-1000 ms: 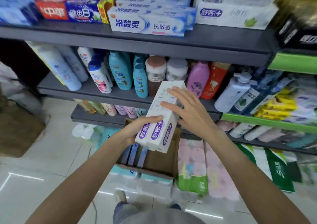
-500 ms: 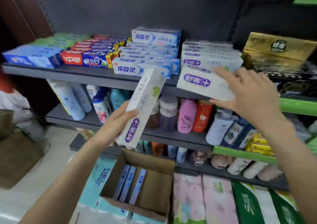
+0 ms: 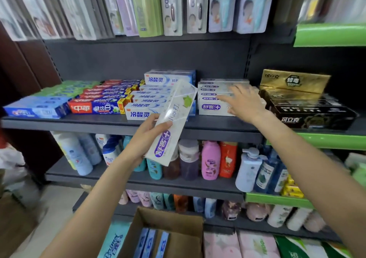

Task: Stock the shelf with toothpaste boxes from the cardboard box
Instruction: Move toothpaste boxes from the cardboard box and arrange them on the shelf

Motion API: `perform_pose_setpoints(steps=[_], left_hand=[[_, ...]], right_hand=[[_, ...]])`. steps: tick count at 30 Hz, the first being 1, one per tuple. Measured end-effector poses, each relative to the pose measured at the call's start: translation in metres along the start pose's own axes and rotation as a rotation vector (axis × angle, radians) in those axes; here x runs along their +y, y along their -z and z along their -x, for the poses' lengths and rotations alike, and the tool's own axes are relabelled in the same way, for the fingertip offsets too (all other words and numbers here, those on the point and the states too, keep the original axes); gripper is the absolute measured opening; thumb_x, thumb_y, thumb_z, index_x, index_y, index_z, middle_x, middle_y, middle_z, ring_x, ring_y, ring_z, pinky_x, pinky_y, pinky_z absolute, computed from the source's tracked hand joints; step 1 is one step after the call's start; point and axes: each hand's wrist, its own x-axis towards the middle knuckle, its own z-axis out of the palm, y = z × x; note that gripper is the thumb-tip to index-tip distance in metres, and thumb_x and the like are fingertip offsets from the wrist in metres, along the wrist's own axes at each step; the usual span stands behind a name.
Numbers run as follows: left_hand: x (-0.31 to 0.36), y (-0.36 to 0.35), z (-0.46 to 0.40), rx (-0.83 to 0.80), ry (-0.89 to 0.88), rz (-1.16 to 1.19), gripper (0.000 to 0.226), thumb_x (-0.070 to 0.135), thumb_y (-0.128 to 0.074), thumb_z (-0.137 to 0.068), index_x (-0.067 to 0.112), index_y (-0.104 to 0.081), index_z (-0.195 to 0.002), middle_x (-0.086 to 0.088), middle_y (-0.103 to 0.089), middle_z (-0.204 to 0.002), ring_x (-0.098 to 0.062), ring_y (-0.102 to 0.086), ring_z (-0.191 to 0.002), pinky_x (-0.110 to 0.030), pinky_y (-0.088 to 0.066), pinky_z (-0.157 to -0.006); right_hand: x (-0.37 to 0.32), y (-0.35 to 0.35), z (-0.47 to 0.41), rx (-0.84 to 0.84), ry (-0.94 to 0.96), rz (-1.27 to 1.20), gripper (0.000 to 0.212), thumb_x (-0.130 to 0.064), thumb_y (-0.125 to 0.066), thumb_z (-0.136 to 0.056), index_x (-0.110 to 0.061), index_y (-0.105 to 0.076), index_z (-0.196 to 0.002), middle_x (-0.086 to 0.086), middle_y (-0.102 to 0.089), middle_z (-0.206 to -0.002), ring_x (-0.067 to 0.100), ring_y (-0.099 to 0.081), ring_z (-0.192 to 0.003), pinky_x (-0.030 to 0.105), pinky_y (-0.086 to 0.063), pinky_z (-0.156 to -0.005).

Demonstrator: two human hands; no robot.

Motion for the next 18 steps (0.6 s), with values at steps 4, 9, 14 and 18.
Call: perform_pose_setpoints(steps=[4, 9, 14, 18], left_hand=[[0.015, 0.000, -0.020, -0.064, -0.209, -0.491, 0.031, 0.042, -0.064, -0.083, 0.029, -0.050, -0.108, 0.007, -0.062, -0.102, -0.009, -0.066, -0.075, -0.024, -0.051, -0.062], [0.035, -0.035, -0.049, -0.196, -0.623, -1.361, 0.056, 0.057, -0.051, -0.086, 0.028, -0.043, -0.134, 0.005, -0.054, -0.123, -0.019, -0.055, -0.106, -0.031, -0.039, -0.076], [0.040, -0.077, -0.085, -0.020, -0.754, -1.330, 0.054, 0.053, -0.051, -0.089, 0.031, -0.043, -0.137, 0.004, -0.053, -0.135, -0.023, -0.054, -0.116, -0.036, -0.044, -0.083], [0.021, -0.101, -0.113, 0.010, -0.705, -1.365, 0.039, 0.029, -0.055, -0.091, 0.025, -0.052, -0.130, 0.000, -0.056, -0.129, -0.023, -0.051, -0.118, -0.035, -0.044, -0.084]], right_hand=[[0.000, 0.021, 0.028, 0.341, -0.011, -0.589, 0.057, -0.030, -0.060, -0.089, -0.028, -0.038, -0.141, 0.006, -0.035, -0.145, 0.027, -0.032, -0.133, 0.042, -0.027, -0.109], [-0.009, 0.047, 0.056, 0.198, 0.293, -0.524, 0.075, -0.053, -0.064, -0.079, -0.039, -0.028, -0.143, -0.004, -0.034, -0.148, 0.017, -0.025, -0.139, 0.036, -0.017, -0.113], [0.020, 0.034, 0.058, 0.204, 0.020, -0.461, 0.049, -0.046, -0.064, -0.083, -0.031, -0.046, -0.126, -0.002, -0.060, -0.124, 0.026, -0.056, -0.109, 0.039, -0.044, -0.087], [0.030, 0.003, 0.052, 0.186, -0.028, -0.319, 0.036, -0.035, -0.066, -0.084, -0.020, -0.060, -0.116, 0.007, -0.056, -0.124, 0.031, -0.046, -0.117, 0.044, -0.040, -0.097]])
